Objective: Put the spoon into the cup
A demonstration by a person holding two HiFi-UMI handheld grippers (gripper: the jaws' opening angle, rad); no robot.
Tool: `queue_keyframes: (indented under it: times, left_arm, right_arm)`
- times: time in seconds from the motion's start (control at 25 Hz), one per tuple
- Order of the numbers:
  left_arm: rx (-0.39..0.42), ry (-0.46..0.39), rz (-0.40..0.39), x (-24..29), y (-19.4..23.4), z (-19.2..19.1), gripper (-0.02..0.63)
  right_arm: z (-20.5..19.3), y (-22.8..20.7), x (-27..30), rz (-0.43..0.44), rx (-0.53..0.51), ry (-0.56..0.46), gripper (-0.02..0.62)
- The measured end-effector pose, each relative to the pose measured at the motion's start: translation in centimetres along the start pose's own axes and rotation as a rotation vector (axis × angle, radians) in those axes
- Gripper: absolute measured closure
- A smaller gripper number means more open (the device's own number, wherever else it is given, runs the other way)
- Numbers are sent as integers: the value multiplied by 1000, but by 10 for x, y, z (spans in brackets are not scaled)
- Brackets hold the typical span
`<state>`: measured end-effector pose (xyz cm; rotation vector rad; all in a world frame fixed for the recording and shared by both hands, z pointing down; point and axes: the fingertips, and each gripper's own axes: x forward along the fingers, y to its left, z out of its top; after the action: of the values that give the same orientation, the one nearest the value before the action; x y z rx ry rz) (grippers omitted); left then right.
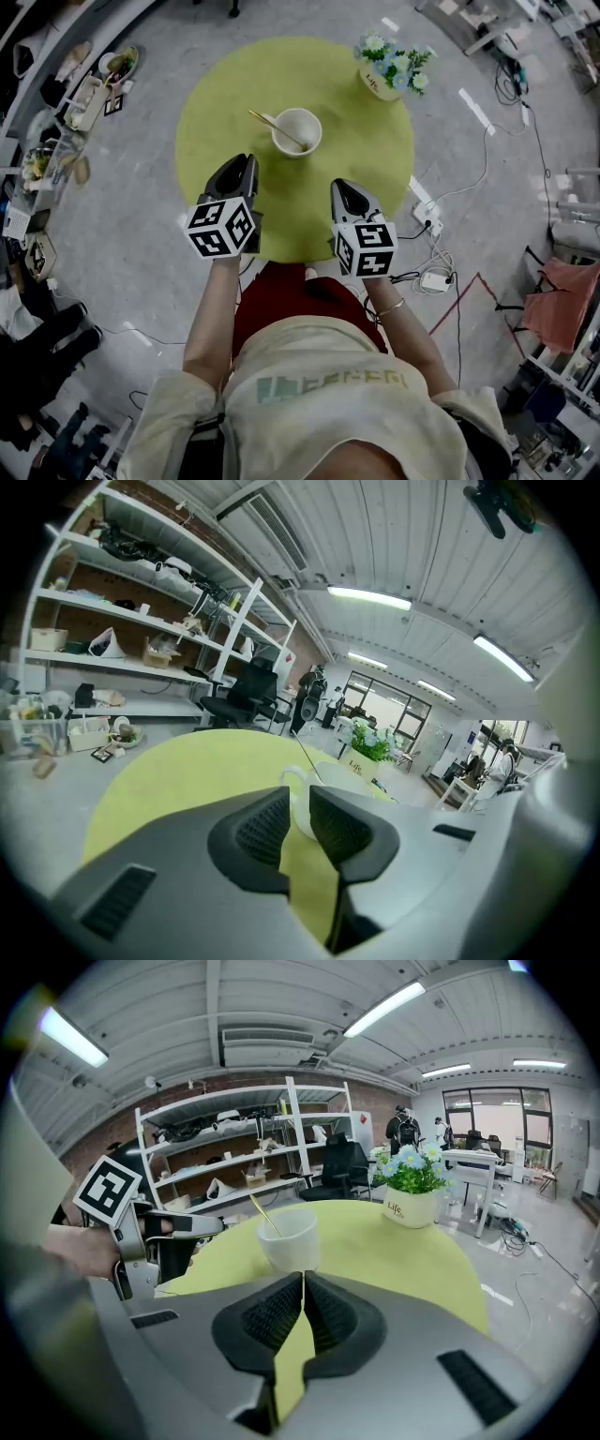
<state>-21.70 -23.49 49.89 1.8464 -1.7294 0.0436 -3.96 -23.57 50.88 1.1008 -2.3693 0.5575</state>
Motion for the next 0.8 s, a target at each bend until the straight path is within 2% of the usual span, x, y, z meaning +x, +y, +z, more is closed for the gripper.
queue_keyframes:
  times: [0.32,0.8]
  left_arm:
    - [24,-1,9,-24,-16,-12,562]
    - [131,24,-8,-67,-62,-47,581]
  right_arm:
    - [-12,2,-25,2,4,-16,558]
    - [-33,0,-72,7,3,-52,558]
